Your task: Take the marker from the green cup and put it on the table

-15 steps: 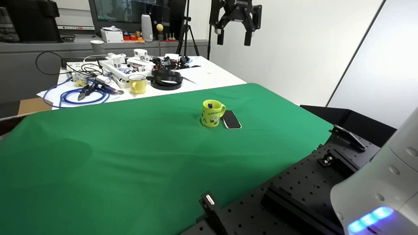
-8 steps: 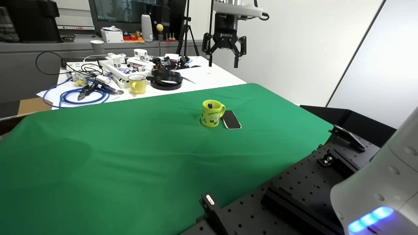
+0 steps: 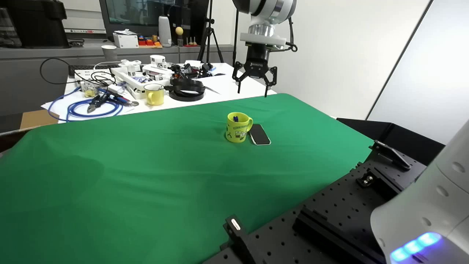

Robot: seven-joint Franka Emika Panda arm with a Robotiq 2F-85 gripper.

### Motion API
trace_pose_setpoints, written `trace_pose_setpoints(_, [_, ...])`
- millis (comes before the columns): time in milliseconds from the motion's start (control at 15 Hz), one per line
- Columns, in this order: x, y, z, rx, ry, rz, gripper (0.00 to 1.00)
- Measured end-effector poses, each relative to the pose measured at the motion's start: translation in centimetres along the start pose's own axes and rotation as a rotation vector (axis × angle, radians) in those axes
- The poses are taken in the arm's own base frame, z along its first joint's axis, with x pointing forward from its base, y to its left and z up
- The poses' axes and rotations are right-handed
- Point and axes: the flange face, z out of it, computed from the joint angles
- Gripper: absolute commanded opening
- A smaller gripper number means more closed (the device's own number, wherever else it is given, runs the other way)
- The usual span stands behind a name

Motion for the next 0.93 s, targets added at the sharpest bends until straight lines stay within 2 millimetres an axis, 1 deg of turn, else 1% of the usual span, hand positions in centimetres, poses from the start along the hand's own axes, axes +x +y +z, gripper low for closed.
trace_pose_setpoints(133, [1.1,0.7,1.5,0.036,-0.041,0.076,1.00])
trace_pose_setpoints(333, [2.0,1.2,3.2,0.095,-0.085,0.150,1.00])
trace_pose_setpoints(933, [3.4,0.7,5.8,0.166,-0.062,0.222,1.00])
